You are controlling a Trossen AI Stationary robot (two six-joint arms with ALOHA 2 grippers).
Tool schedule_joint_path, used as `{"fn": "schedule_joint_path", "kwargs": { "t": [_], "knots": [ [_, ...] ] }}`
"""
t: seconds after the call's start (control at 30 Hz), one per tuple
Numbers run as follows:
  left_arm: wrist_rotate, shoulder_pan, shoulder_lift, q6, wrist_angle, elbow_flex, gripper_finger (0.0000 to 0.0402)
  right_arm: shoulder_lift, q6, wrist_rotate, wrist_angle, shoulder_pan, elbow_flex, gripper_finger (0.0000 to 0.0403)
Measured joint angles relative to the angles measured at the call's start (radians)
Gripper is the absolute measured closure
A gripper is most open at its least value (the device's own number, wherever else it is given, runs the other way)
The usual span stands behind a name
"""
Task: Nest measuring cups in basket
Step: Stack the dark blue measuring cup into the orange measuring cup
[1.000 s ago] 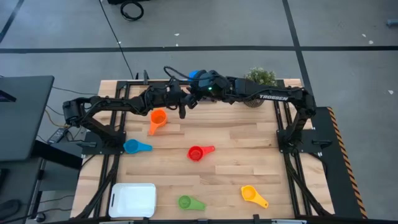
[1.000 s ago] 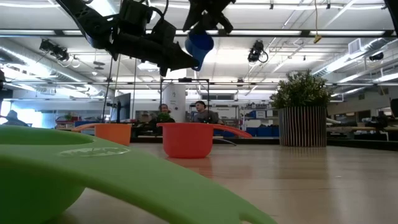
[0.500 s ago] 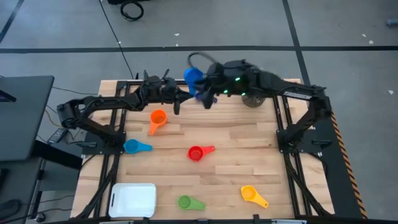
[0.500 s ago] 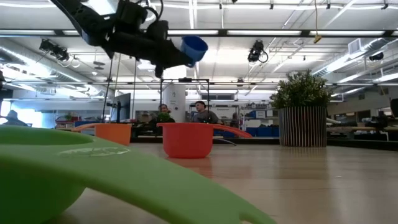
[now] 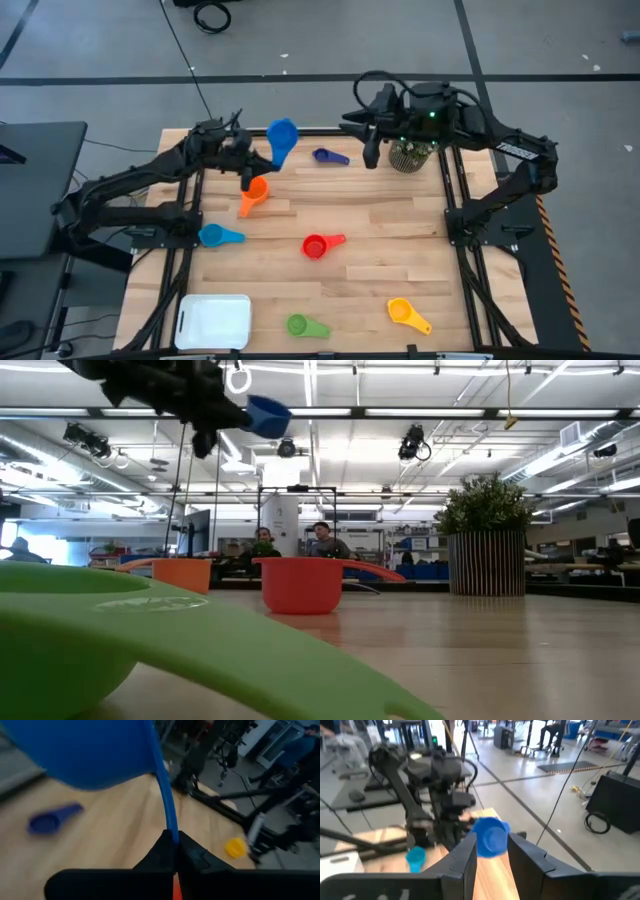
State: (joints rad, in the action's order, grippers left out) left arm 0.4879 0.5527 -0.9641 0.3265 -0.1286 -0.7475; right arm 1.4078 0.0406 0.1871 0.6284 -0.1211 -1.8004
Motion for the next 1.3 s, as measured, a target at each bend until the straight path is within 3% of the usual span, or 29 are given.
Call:
{"fn": "schedule_joint_path", "kwargs": {
  "t": [0.17,0.43,0.93,1.13,1.3],
  "knots": [
    [0.061,0.0,0.095,0.132,-0.165,0.0,0.0396,0.007,-0.018,0.001,0.042,0.0,0.0,0.0288],
    [0.116,0.026,0.182,0.205,-0.392,0.0,0.0396,0.041,-0.029,-0.001,0.059,0.0,0.001,0.0288],
    [0.15,0.21,0.255,-0.008,-0.681,0.002,0.0396,0.078,-0.034,-0.008,0.069,0.001,0.002,0.0288],
    [0.311,0.261,0.262,-0.043,-0.614,0.08,0.0396,0.079,-0.007,-0.008,0.068,0.001,0.002,0.0288],
    [0.454,0.308,0.259,0.069,-0.396,0.241,0.0396,0.079,0.017,-0.008,0.068,0.001,0.002,0.0288]
  ]
}}
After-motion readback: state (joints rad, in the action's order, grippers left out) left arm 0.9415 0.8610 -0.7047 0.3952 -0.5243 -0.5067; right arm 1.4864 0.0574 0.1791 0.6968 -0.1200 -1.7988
